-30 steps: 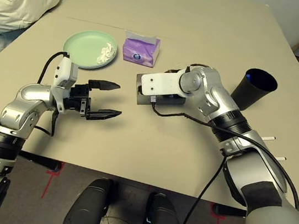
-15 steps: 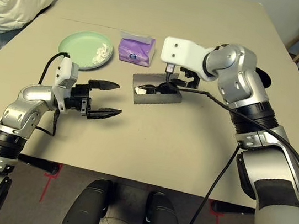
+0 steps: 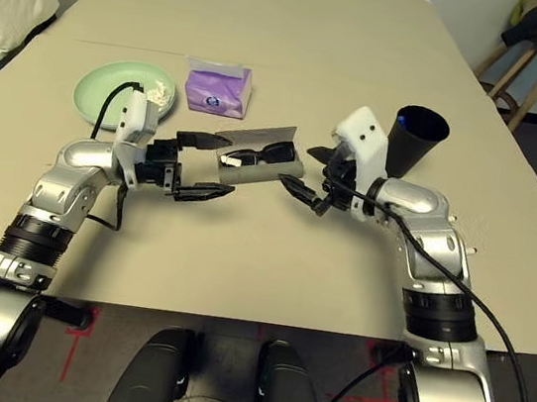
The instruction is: Organize and tidy the items on the table.
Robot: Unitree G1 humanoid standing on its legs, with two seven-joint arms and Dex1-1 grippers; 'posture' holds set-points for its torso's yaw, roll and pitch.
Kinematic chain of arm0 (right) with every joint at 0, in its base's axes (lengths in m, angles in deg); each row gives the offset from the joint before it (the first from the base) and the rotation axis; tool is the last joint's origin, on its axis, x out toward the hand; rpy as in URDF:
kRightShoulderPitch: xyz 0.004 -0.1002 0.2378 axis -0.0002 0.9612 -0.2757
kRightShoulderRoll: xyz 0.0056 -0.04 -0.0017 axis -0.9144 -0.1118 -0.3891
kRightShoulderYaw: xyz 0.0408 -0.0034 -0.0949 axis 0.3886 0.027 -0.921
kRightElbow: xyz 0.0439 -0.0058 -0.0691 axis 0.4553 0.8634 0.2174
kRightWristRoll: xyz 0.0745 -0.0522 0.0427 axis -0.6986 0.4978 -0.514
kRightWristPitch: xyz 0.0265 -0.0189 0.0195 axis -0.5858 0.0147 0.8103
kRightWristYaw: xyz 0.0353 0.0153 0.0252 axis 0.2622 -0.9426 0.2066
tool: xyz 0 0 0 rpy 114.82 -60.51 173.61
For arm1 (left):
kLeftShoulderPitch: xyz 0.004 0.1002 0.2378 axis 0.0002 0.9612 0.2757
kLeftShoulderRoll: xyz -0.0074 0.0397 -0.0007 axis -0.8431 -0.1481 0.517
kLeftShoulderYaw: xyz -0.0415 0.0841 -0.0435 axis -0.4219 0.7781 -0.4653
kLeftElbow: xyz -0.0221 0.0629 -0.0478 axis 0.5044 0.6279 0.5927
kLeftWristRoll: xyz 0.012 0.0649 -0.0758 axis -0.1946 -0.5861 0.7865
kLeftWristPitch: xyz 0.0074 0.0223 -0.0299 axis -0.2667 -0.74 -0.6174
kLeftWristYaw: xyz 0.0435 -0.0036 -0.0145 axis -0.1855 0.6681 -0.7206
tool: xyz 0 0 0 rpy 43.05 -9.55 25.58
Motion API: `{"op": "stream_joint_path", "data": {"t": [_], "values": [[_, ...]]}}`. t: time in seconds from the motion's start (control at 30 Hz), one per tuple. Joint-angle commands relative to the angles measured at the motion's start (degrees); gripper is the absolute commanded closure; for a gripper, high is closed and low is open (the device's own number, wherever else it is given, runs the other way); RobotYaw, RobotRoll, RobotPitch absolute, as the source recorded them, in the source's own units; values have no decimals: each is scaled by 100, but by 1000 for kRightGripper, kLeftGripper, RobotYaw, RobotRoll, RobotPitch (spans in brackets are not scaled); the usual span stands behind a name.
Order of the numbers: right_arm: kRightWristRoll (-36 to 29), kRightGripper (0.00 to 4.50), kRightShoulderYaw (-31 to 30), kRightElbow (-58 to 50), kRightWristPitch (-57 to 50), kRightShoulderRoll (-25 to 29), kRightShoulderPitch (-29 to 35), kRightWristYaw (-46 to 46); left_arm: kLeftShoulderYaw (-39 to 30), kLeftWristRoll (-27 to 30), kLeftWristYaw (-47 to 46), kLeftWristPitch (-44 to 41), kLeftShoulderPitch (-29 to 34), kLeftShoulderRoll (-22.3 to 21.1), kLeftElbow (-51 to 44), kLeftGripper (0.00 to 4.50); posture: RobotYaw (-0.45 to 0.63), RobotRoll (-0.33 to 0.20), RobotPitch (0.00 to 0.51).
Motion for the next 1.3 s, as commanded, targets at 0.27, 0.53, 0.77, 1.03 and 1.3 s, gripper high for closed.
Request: {"op": "stream_joint_path", "data": {"t": [0.27,0.53,0.77,1.03,1.3], "values": [[-162,29,196,822,2602,180,968,1,4,-152,-128,302,258,32,234,0,113,0,83],[-251,29,219,1911,4027,412,1147,-302,-9,-460,-262,962,193,18,909,0,119,0,76],[-498,9,162,2022,3940,407,1170,-336,-117,-373,-330,924,137,97,1137,180,122,0,78],[-557,0,106,1790,3746,369,1169,-128,-175,-757,-762,946,-21,-25,1559,2977,124,0,82],[-602,0,67,1804,3642,305,1013,-75,-466,-1059,-2236,360,-472,206,2269,4482,134,0,85]]}}
